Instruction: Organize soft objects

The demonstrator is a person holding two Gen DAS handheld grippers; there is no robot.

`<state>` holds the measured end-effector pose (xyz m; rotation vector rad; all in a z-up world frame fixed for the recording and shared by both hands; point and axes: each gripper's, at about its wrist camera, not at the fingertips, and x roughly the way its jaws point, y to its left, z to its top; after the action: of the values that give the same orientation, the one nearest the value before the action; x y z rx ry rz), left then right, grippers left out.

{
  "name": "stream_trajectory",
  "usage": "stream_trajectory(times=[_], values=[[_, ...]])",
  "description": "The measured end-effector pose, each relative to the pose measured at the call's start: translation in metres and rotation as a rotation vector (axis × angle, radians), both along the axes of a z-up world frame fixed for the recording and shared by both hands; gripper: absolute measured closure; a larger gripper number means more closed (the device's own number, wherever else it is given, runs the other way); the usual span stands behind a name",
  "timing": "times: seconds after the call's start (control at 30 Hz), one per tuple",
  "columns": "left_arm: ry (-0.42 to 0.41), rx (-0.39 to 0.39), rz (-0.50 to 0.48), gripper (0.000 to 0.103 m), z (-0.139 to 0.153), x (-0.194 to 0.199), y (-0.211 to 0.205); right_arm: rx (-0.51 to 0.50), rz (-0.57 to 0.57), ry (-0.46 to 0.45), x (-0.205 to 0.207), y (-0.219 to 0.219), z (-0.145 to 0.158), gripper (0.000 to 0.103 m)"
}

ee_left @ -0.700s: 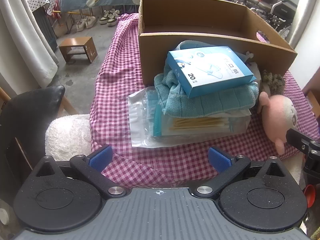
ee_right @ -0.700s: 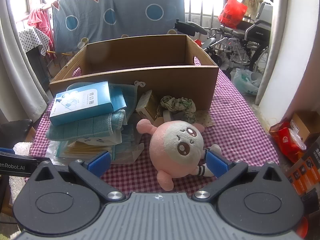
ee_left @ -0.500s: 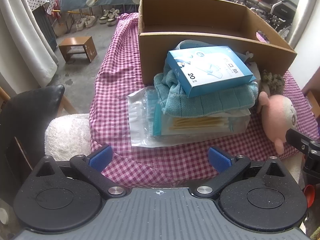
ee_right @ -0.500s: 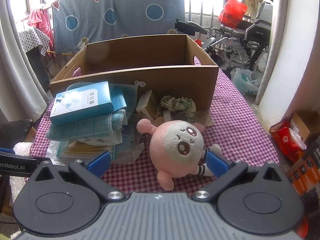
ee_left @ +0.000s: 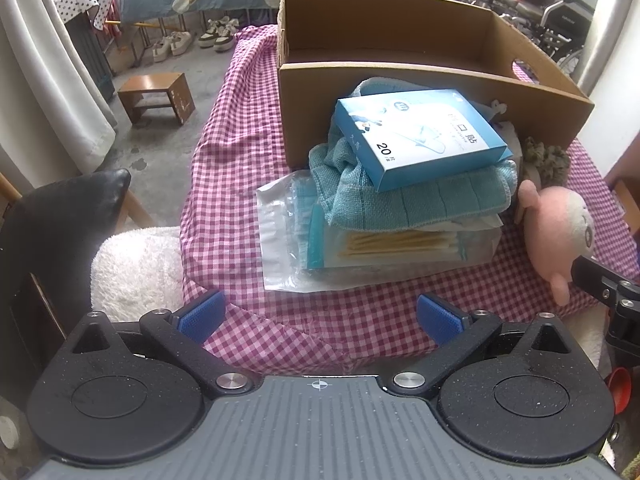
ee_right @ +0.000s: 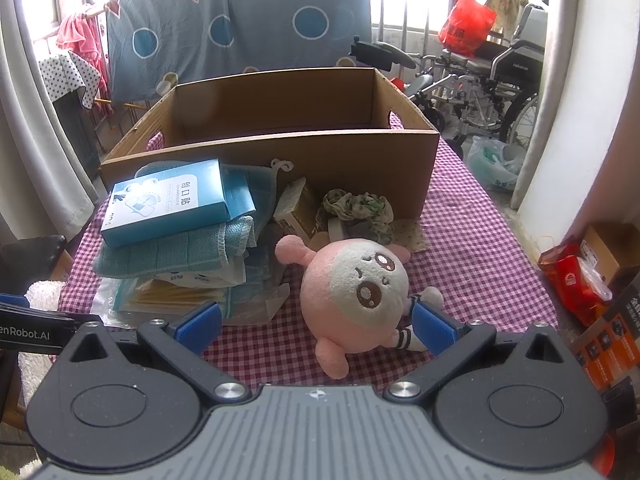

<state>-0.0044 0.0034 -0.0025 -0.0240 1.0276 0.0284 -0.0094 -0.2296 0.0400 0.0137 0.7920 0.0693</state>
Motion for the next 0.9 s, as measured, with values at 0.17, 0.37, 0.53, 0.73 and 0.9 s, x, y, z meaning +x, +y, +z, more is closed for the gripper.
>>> stream_trajectory(times=[0.17,0.37,0.53,0.73,0.9], values=[[0.000,0.000,0.000,0.000,0.0001,-0.0001,0.0002,-0.003,0.001,-0.003,-0.0006,0.0008,0.0002,0.000],[0.001,0.000,0.000,0.000,0.0000,-0.0002,0.0002,-0.003,0.002,0.001,-0.0003,0.0011,-0.0003,0.000],[0.004,-0.001,-0.001,0.000,-0.0011,-0.0007,0.0010,-0.004,0.002,0.002,0.0001,0.0011,-0.0005,0.000],[0.005,-0.001,-0.002,0.000,-0.0020,-0.0014,0.0009,-0.005,0.002,0.001,0.0003,0.0011,-0.0009,0.000],[0.010,0.000,-0.007,0.000,-0.0028,0.0007,-0.0002,-0.007,-0.001,-0.001,0.0008,0.0012,-0.0011,0.000]])
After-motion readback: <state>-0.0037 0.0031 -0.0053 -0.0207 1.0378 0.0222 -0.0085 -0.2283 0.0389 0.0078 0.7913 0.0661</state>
